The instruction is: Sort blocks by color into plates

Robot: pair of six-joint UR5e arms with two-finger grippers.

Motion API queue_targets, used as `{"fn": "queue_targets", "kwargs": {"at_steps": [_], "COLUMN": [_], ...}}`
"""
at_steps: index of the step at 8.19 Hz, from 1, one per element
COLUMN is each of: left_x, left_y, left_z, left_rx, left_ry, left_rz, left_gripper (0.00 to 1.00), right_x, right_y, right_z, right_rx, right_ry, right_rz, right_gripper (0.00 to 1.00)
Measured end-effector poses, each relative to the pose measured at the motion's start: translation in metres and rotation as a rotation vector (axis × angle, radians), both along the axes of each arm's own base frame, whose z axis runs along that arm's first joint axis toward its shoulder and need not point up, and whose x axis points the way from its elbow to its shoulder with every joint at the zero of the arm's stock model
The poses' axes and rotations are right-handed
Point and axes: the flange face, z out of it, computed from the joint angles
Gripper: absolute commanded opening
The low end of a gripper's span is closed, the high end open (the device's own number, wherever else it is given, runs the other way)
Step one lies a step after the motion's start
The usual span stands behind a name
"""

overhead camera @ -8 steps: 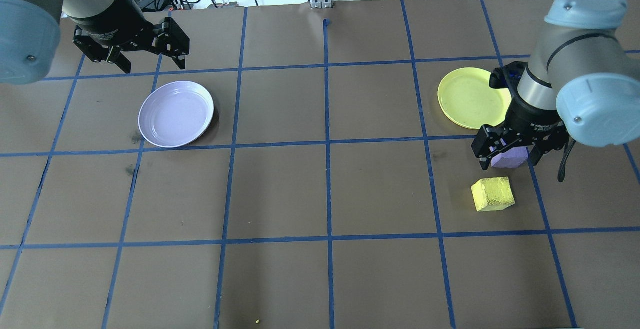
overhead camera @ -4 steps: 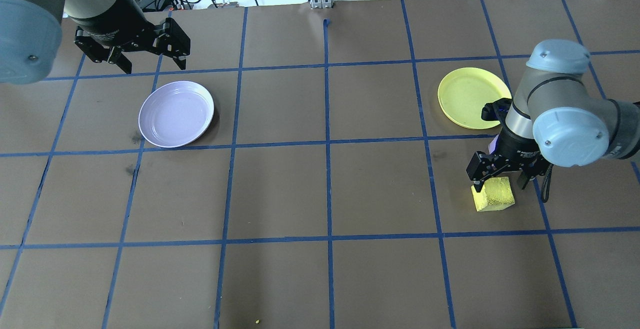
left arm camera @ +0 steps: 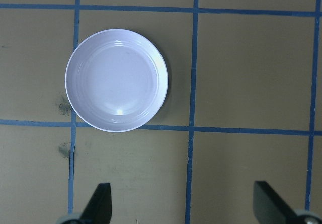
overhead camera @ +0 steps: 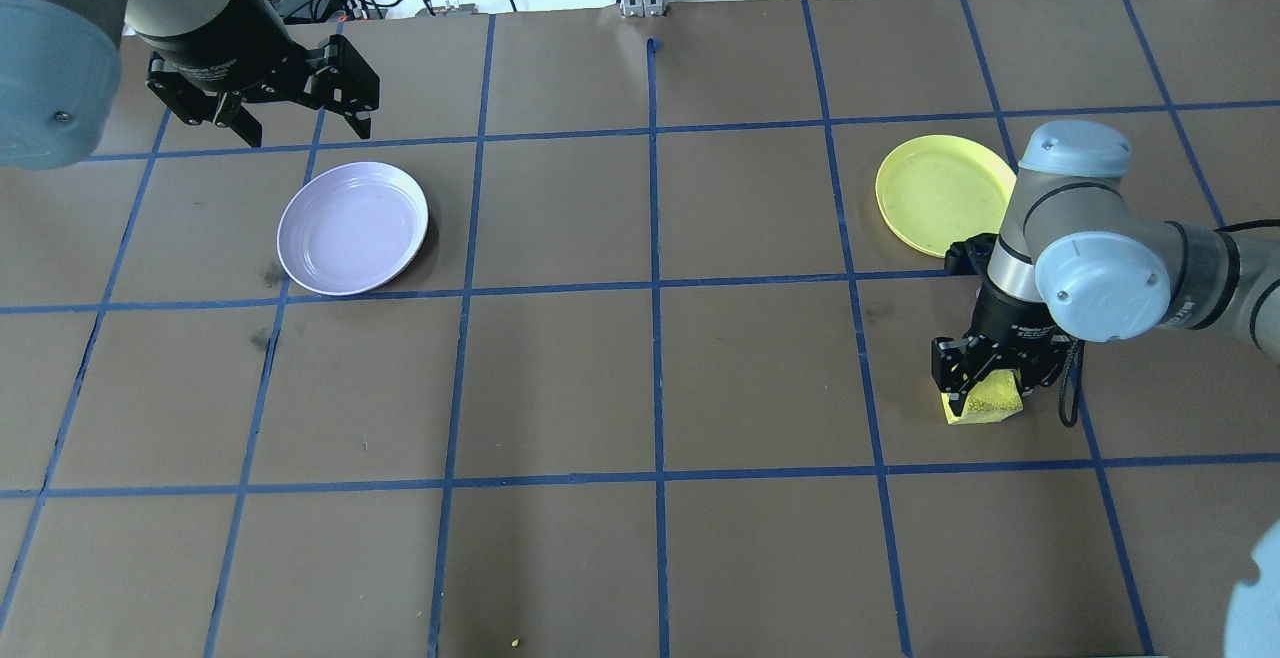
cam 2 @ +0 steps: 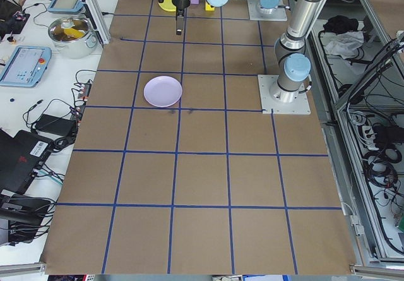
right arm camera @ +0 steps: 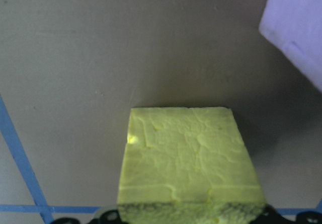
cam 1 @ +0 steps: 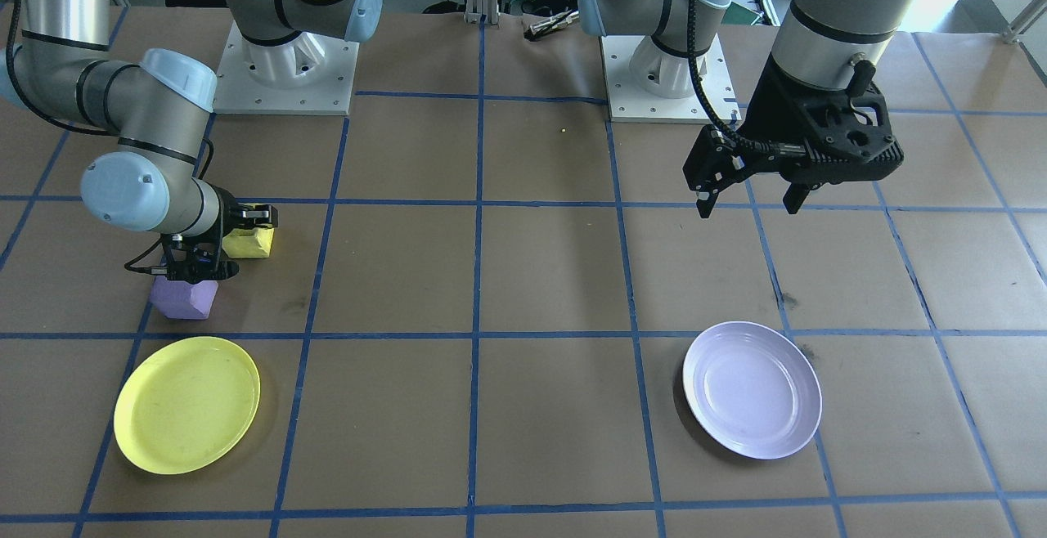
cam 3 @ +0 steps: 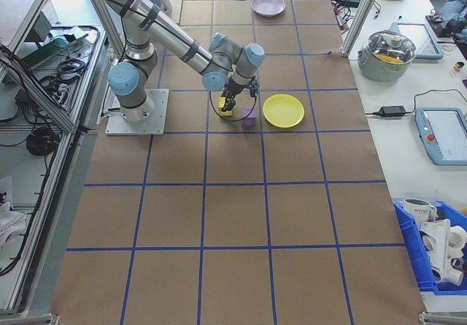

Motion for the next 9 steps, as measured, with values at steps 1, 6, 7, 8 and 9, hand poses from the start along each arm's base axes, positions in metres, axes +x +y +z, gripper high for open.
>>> {"fn": "queue_targets", "kwargs": {"at_steps": [1,6,7,8,9], "left_x": [0.0,0.0,0.0,0.0,0.001], "left_y": [0.0,-0.003,-0.004,-0.007,-0.01], "left_z": [0.0,-0.004,-0.006,-0.009,-0.011], "left_rx": [0.001,0.007,0.011,0.016,0.019], "left_ry": [0.0,0.002,0.001,0.001,0.001], "left_rz": [0.0,0.0,0.0,0.0,0.001], "left_gripper": [1.0,1.0,1.0,1.0,1.0], "right_x": [-0.001,-0.015,-0.018,-0.022,-0.026], "right_y": [-0.003,-0.075,-0.095,-0.117,-0.143], "right_z": [0.002,0.093,0.104,0.106,0.106], "right_rx": [0.0,-0.004,-0.022,-0.039,-0.063], "right_ry": [0.006,0.02,0.023,0.025,0.028], "right_rz": [-0.013,-0.062,-0.061,-0.059,-0.055], "right_gripper": [0.44,0.5,0.5,0.51,0.53]}}
